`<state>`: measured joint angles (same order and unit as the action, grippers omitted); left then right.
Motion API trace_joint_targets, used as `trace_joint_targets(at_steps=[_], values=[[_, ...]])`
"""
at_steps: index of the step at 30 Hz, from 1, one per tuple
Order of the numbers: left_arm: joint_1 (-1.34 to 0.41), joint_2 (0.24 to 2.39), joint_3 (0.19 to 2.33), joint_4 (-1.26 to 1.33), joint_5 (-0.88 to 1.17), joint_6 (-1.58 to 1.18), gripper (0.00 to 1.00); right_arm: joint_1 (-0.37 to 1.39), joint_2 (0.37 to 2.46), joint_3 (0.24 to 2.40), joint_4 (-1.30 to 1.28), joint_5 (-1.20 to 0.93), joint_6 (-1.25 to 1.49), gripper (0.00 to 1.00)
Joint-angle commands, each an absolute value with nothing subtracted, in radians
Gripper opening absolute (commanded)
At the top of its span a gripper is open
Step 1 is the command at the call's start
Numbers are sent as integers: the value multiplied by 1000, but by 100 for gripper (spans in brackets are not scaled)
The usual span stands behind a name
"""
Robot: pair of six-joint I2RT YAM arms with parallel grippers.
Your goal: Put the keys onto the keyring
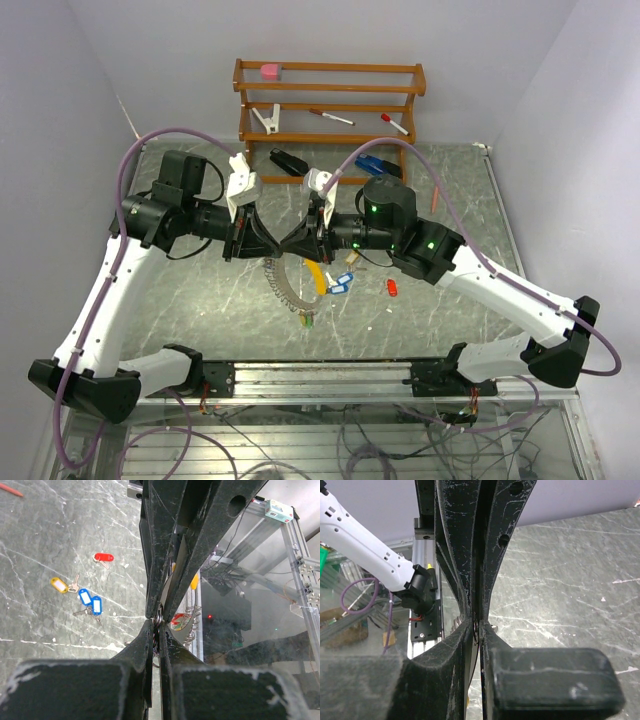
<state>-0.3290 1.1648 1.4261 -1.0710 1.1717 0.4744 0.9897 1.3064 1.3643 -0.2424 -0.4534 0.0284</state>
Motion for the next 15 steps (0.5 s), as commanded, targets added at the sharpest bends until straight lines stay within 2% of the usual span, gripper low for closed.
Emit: trace_joint_targets(at_steps=[1,3,11,15], values=[[-334,1143,1429,-1057,1201,481,7,992,1303,1357,-212,-466,35,8],[-334,1143,1433,-1054,1203,477,7,991,1302,1357,-212,-469,35,0],[-334,1148,1443,-1036,1182,447,8,992,1305,1352,-197,-483,51,0],[-334,1141,1419,-1014,1183,425,15,991,1276,1337,-164,-458,55,0]])
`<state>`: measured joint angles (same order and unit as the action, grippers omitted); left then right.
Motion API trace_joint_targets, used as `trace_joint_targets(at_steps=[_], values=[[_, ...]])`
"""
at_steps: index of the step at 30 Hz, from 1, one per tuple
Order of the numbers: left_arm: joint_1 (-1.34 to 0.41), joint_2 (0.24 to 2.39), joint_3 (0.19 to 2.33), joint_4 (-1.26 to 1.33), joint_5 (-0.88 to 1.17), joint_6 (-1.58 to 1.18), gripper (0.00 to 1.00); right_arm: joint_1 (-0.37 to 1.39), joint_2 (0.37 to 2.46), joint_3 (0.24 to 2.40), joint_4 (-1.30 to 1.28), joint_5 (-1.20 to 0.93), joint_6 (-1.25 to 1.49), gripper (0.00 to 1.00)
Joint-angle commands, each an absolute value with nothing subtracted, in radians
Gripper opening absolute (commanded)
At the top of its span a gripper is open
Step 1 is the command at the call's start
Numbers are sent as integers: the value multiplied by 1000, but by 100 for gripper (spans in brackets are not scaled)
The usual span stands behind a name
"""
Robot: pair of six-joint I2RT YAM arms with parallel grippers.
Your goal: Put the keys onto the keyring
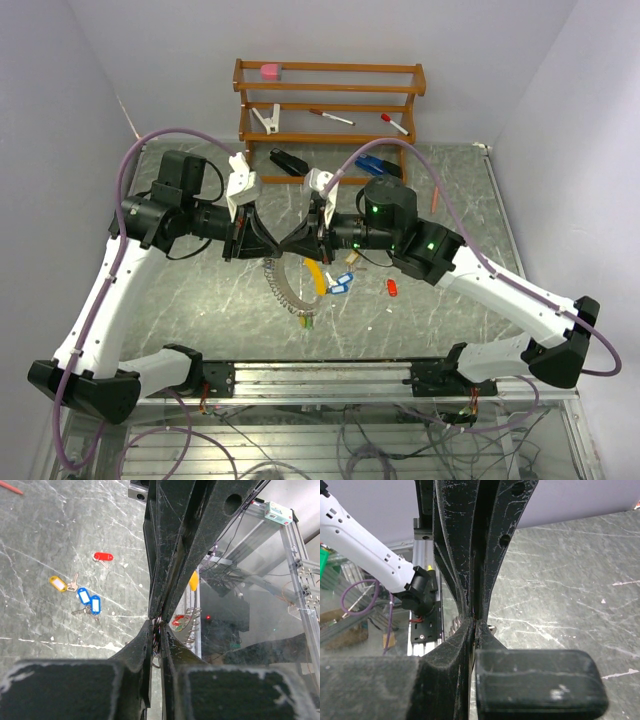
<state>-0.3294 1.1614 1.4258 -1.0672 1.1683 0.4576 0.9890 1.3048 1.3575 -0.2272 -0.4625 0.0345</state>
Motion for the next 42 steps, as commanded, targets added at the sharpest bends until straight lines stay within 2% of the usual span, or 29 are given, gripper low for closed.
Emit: trace_joint_targets(at_steps=[1,19,29,34,39,42], values=[[-334,1139,1418,-1011,1185,423,17,991,1270,1336,-161,-451,54,0],[-334,1152,1402,-1002,1224,426,33,992,1212,1294,-64,-400,81,0],[-333,1166,1397,-977,1266,377,38,992,1183,1271,-22,-380,80,0],[-333,1181,1401,-935,1313,328,36,992,1182,1260,2,-383,84,0],[-333,1196,1410,-904,1333,300,29,993,1182,1249,31,-390,93,0],[-333,1197,1406,-891,1339,289,22,993,1179,1246,36,-384,95,0]])
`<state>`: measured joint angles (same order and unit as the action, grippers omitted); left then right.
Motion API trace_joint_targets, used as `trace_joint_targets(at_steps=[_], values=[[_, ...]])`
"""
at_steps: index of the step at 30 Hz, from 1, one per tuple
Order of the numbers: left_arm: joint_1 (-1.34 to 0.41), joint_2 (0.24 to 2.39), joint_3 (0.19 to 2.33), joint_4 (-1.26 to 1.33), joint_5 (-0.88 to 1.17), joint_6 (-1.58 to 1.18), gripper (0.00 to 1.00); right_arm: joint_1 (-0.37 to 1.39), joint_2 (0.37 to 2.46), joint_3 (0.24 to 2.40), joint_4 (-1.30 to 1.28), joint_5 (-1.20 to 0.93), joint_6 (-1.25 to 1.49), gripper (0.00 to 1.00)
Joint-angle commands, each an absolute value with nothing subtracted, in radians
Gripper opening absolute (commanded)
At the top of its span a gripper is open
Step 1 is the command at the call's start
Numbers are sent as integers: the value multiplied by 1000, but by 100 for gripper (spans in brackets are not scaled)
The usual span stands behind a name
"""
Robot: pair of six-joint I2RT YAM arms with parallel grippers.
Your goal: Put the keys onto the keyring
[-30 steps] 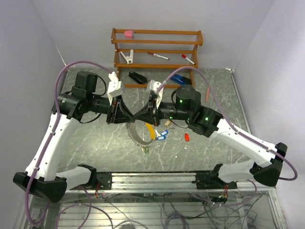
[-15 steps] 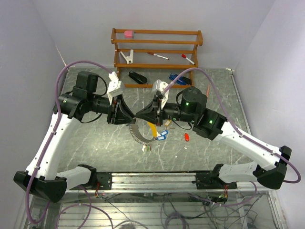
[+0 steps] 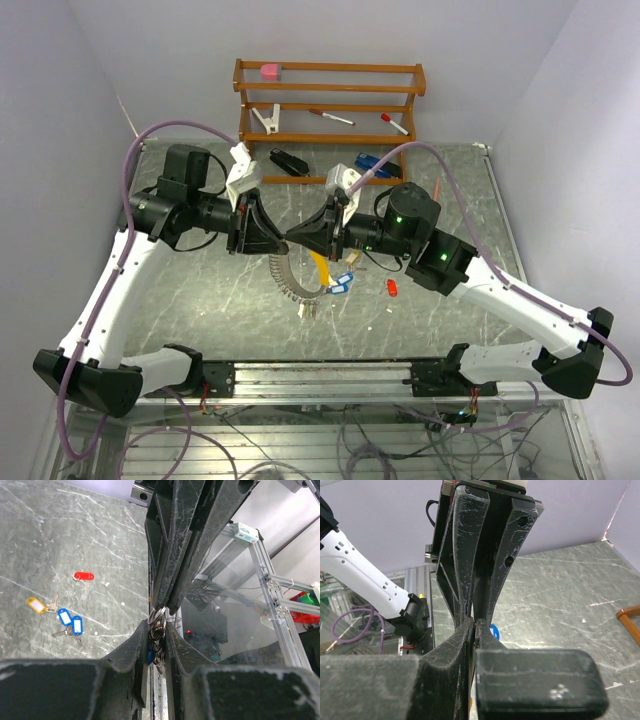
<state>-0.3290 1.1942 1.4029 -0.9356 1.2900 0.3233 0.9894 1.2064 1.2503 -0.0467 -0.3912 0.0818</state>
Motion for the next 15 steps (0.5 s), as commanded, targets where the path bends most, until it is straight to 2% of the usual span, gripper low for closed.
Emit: trace_joint_targets(at_steps=[1,7,11,12,15], values=[[-333,1197,1403,-887,1340,287,20,993,1177,1245,37,-382,95,0],[-330,1189,1410,-887,1352,286,11,993,1169,1235,54,-367,99,0],[-327,1187,1417,-914,1354,318,12,993,1157,1219,75,-348,104,0],[-328,1185,1417,-920,1344,321,20,993,1154,1214,81,-344,105,0],[-328,1175,1429,-962,1309,349,51,993,1142,1210,87,-333,105,0]])
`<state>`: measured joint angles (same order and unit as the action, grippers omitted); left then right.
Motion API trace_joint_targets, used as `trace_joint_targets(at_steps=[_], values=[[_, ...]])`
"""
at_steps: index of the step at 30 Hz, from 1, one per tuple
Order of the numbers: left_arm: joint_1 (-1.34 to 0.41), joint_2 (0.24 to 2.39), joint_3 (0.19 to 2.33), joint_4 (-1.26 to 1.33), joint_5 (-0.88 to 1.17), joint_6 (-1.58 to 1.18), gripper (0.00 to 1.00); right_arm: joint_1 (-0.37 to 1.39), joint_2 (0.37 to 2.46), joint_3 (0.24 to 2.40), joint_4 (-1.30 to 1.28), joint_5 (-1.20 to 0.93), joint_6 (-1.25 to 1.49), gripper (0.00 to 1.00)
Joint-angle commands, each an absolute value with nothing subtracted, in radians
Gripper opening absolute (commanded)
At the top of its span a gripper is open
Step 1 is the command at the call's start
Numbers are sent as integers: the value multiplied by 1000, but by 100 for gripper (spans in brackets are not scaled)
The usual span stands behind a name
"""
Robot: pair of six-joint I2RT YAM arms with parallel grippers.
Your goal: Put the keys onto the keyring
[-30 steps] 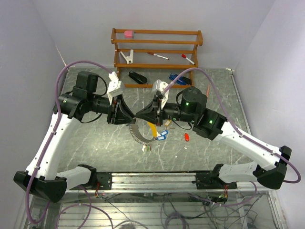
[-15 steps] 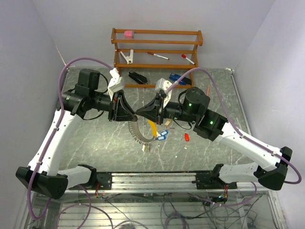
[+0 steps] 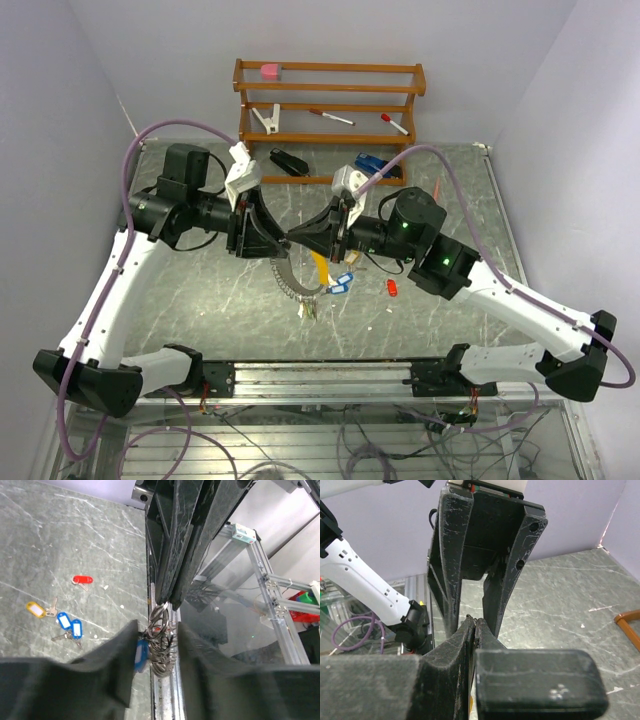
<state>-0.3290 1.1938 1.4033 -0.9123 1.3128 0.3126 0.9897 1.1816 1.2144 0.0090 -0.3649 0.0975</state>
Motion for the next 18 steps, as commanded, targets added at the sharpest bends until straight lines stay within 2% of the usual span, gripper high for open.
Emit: trace_joint_targets(at_steps=[1,4,10,18], values=[[-328,1174,1437,-979,1305,364,54,993,1145,1213,84,-334,104,0],[-328,1172,1458,-1016,1303,415,59,993,1150,1222,72,-346,104,0],[-328,1186,1465,-919,1319,316,66,994,1163,1234,66,-366,108,0],[-331,1170,1409,-733,1301,165,66,993,1168,1227,82,-377,118,0]])
